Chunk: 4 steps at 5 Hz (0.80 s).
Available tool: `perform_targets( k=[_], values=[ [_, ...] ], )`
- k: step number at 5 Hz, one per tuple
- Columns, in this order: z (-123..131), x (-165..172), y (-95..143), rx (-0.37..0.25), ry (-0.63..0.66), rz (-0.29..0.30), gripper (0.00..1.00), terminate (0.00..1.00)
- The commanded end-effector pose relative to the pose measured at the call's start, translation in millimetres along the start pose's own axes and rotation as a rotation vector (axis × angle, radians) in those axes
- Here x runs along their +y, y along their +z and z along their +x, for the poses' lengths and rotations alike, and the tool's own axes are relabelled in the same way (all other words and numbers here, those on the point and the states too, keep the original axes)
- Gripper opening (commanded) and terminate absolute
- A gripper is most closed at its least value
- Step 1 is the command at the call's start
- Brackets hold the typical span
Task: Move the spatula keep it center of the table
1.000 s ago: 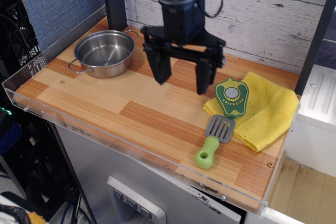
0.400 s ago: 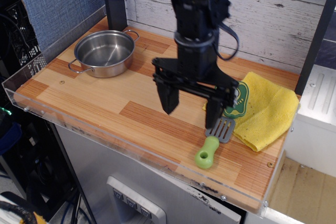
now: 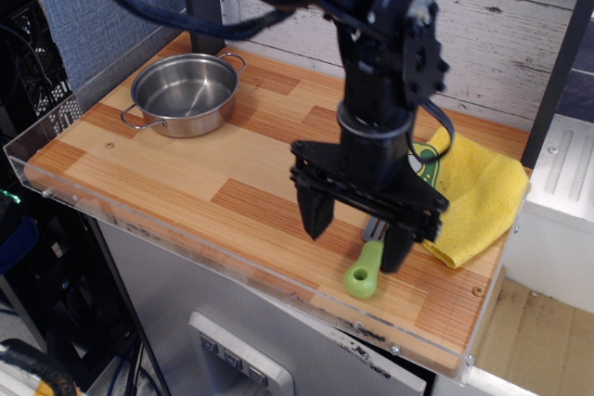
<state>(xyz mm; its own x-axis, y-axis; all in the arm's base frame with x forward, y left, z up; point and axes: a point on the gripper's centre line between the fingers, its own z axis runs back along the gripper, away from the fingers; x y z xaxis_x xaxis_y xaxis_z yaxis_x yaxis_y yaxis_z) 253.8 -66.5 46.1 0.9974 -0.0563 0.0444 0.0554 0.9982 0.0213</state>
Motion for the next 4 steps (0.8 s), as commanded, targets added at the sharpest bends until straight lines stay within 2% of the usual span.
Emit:
perform_targets(
  k=[1,3,4],
  values=[
    [2.1,-15.3,-10.8,-0.018,-0.024,0.023,1.0,0.0],
    [13.6,-5.4,-39.6,0.04,0.002,0.055,1.0,0.0],
    [14.1,-0.1,-47.2,0.046,0.014,0.072,1.0,0.0]
  ],
)
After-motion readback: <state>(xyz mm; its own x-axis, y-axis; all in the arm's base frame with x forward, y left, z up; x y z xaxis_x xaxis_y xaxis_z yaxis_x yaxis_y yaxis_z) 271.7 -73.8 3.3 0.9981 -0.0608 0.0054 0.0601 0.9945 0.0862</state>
